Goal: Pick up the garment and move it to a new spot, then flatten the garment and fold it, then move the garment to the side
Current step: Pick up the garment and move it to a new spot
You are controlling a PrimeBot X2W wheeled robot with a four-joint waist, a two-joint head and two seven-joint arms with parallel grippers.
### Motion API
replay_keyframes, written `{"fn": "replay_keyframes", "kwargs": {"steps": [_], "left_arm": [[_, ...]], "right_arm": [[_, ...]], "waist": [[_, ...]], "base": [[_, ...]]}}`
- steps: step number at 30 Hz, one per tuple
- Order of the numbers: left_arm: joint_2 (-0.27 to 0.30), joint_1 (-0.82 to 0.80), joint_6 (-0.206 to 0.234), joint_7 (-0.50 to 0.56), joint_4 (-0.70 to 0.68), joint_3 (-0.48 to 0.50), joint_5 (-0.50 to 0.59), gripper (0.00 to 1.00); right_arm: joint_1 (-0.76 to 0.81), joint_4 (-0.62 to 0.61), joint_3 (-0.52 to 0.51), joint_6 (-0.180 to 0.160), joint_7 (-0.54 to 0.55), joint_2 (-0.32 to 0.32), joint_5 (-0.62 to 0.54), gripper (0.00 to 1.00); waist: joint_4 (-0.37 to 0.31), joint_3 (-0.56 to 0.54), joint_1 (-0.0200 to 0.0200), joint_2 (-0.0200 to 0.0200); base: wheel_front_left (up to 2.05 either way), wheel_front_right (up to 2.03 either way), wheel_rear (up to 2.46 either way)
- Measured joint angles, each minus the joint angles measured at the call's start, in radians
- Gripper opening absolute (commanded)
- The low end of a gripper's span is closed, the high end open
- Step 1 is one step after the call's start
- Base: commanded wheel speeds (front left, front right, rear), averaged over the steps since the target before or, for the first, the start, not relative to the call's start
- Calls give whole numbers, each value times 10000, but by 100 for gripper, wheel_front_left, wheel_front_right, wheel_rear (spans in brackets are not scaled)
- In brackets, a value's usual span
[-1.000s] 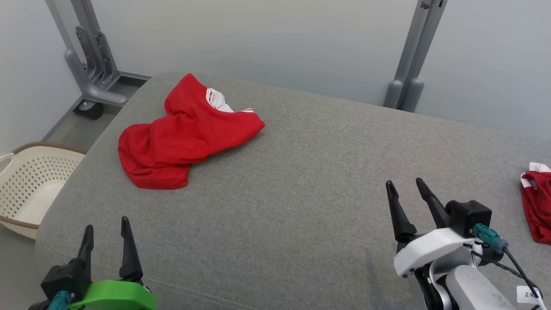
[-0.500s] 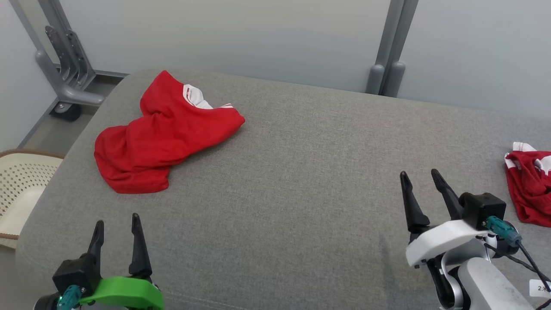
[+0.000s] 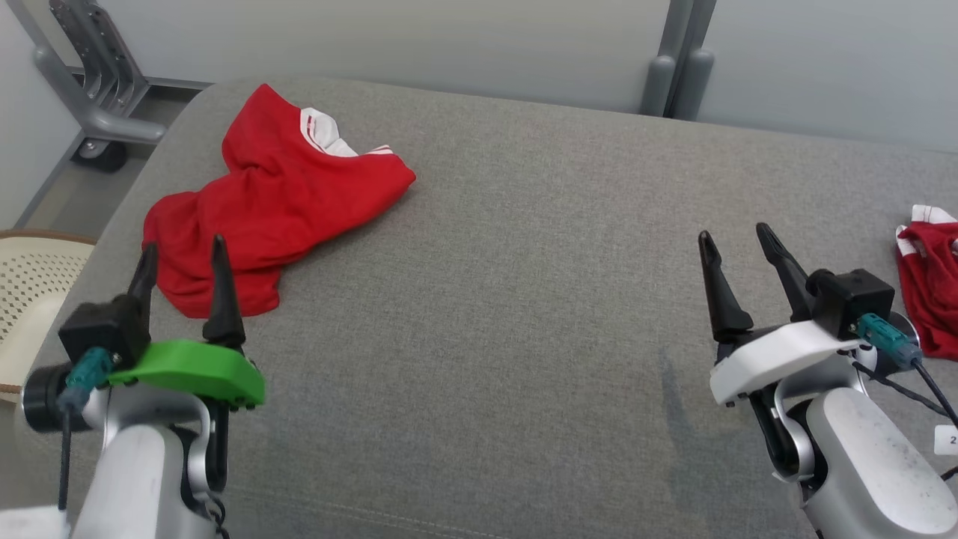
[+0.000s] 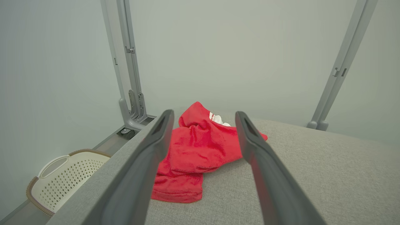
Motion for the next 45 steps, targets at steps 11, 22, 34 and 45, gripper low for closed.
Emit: {"fn": "replay_keyframes", "kwargs": {"steps": [11, 22, 34, 45], "left_arm": [[566, -3116, 2, 1873, 1198, 725, -234, 100], [616, -5108, 17, 3743, 2901, 1269, -742, 100], [481, -6427, 31, 4142, 4280, 1289, -688, 100], [894, -6730, 59, 4245, 5129, 1824, -662, 100]], "right_arm": [[-1362, -650, 316, 105, 665, -334, -512, 100], [-2396, -1164, 382, 194, 1256, -644, -857, 100], [-2560, -1315, -17, 180, 1532, -1168, -1039, 100], [-2815, -1611, 71, 186, 1708, -1181, -1110, 100]], "waist": [[-340, 1198, 0, 0], [-1037, 2486, 0, 0], [-1609, 3659, 0, 0], [-1624, 4157, 1, 0]], "base": [[0, 0, 0], [0, 0, 0], [0, 0, 0], [0, 0, 0]]}}
